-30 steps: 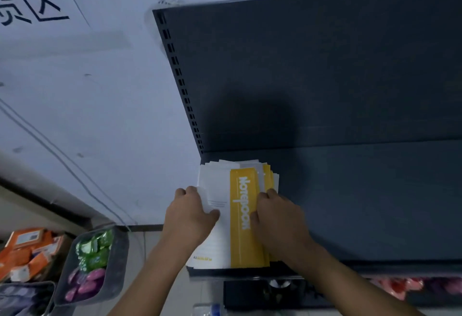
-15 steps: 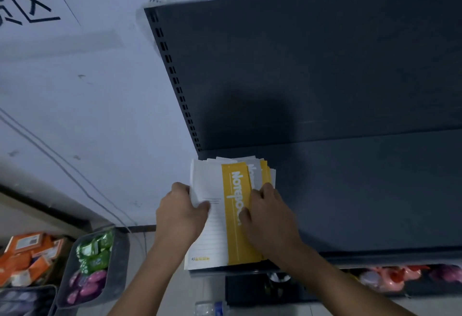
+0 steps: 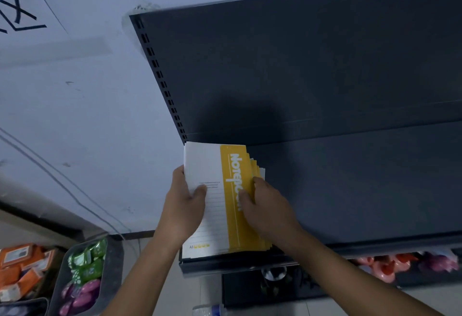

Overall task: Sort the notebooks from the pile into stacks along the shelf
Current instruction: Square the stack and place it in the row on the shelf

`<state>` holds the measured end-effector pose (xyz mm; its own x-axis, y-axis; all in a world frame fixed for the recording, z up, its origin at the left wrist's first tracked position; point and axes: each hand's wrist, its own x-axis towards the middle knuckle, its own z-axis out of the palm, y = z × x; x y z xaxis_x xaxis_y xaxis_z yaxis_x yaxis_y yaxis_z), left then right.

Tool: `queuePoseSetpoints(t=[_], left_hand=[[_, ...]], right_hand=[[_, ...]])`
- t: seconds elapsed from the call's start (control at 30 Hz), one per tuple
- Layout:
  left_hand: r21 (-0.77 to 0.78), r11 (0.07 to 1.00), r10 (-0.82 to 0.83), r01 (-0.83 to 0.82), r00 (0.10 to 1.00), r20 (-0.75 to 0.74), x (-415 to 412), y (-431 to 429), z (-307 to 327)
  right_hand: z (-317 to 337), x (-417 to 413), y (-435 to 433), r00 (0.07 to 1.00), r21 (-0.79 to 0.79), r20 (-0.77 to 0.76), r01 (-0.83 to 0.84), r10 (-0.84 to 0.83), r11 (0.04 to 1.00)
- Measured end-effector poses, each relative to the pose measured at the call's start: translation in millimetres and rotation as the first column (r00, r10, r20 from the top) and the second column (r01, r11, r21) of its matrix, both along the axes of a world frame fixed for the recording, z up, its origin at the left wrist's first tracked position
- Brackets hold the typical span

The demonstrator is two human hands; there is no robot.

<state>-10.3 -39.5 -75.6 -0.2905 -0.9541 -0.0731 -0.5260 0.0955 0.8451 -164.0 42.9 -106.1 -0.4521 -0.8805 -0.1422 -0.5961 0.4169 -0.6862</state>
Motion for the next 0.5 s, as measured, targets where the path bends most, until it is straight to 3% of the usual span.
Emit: queuePoseSetpoints(t=[0.07,0.13,0.5], left_hand=[[-0.001,0.997,-0.074,0.074,0.997,-0.009,-6.0,2.4,-1.1],[-0.002,0.984,-0.176,0.176,0.984,0.02,-16.3,7.4,-2.2],[-0.123,0.868,-0.441,0.481,0.861,0.251,-123.1,67.4,-6.9]], right_hand=[[5.6,-2.4,6.5,0.994,-0.036,0.088,0.075,-0.072,0.996],[10.4,-5.3,16.6,0.989,-0.068,0.082,0.129,-0.124,0.989],[34.9,-77.8,119.3,0.879,0.005,-0.169,0.454,-0.447,0.891]])
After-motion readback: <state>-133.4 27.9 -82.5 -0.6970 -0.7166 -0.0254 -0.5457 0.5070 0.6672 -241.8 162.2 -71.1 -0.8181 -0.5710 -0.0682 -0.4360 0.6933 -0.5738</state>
